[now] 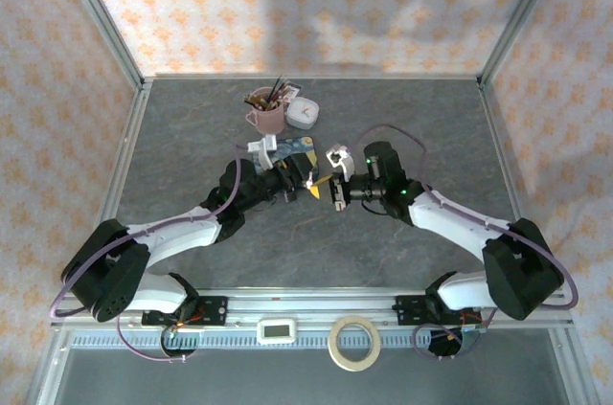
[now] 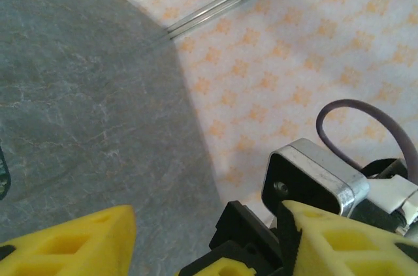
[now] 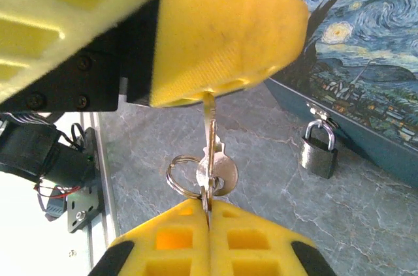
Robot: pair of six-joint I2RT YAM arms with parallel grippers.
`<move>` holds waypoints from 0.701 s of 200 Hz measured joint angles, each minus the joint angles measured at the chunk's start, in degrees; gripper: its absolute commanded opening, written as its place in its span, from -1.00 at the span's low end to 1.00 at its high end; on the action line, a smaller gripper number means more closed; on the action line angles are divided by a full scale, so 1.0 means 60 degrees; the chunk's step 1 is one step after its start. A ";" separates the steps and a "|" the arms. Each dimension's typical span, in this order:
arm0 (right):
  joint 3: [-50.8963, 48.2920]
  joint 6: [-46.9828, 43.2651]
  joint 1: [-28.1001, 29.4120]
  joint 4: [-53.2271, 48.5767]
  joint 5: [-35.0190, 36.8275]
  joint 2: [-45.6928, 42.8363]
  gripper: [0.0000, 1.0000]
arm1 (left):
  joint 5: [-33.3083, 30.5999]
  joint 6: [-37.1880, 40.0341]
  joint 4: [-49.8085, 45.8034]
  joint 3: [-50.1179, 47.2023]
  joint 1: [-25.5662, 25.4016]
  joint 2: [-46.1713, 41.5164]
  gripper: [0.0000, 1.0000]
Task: Unlock the padlock with the key
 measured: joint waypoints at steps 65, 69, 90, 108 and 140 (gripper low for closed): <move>0.0423 -0.0244 0.0000 -0.0459 -0.0109 0.0124 -1.00 | 0.0466 0.1107 -0.1228 0.0233 0.0000 0.0113 -0.34; 0.0433 -0.0248 0.0000 -0.0459 -0.0117 0.0142 -1.00 | 0.0492 0.1129 -0.1268 0.0237 0.0000 0.0124 -0.37; 0.0444 -0.0248 0.0000 -0.0532 -0.0149 0.0171 -1.00 | 0.0543 0.1260 -0.1483 0.0237 0.0000 0.0160 -0.69; 0.0444 -0.0244 0.0000 -0.0576 -0.0182 0.0215 -1.00 | 0.0565 0.1355 -0.1534 0.0237 0.0000 0.0157 -1.00; 0.0532 -0.0226 -0.0011 -0.0637 -0.0168 0.0248 -0.63 | 0.0459 0.1399 -0.1625 0.0233 0.0058 0.0113 -1.00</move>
